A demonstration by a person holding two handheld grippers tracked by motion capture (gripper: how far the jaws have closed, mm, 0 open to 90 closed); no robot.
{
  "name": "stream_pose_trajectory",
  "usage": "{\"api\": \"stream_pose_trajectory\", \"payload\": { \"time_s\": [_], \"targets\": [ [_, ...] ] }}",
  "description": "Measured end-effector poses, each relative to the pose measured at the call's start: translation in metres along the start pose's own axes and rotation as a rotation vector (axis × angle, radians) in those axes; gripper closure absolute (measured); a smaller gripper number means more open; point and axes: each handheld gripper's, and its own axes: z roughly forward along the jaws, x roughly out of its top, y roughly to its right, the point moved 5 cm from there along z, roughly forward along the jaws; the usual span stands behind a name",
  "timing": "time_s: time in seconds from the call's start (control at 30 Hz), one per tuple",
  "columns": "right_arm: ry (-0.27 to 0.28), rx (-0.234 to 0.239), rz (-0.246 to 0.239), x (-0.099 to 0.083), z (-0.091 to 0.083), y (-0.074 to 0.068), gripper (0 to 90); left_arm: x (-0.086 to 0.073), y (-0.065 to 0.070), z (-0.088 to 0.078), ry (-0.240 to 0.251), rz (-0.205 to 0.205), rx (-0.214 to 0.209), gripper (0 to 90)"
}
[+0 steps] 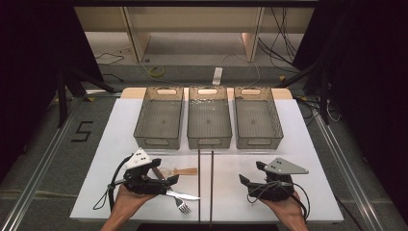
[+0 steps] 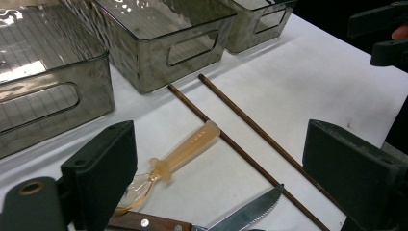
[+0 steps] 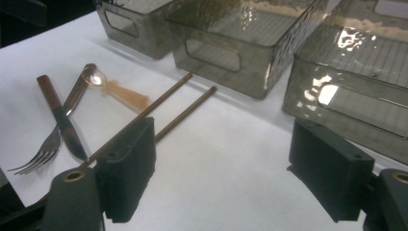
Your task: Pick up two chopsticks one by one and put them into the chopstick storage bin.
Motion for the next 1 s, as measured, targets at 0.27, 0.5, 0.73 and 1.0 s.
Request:
{"api": "stream_pose_trajectory", "payload": {
  "time_s": [0.27,0.5,0.73,1.0],
  "targets": [
    [-0.132,0.025,-0.04,0.006,0.021,-0.017,24.8,0.001,-0.003,-0.002,0.013,-0.003,0.009,11.1],
    [-0.236,0.036,-0.091,0.007,0.043,-0.031,24.7,0.002,-0.007,-0.006,0.027,-0.006,0.02,11.1],
    [-0.326,0.061,-0.127,0.005,0.065,-0.048,25.9,0.002,-0.008,-0.008,0.034,-0.007,0.027,11.1],
    [-0.398,0.088,-0.155,-0.001,0.084,-0.062,27.2,0.002,-0.008,-0.007,0.033,-0.002,0.03,11.1]
  ]
}}
